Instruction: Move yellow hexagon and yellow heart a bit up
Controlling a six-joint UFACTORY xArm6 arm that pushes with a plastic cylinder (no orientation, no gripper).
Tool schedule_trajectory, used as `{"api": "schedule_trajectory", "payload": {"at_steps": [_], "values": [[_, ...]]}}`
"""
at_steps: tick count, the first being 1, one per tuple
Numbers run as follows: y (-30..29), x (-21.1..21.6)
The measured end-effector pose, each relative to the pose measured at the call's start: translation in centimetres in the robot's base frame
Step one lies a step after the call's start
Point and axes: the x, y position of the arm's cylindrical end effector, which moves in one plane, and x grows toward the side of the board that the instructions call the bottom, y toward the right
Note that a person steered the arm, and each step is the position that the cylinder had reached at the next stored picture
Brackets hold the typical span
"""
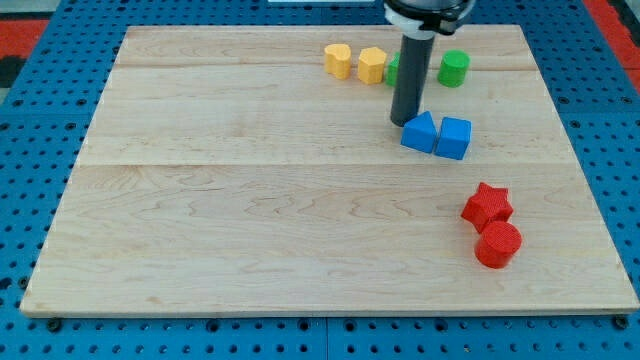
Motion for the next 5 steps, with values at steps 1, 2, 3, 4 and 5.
{"api": "schedule_trajectory", "payload": {"at_steps": [1,2,3,4,5], "values": [[-1.4,-3.1],[-3.9,-5.9],[-6.0,-7.9],[-6.6,-9.5],[-6.7,-10.0]]}}
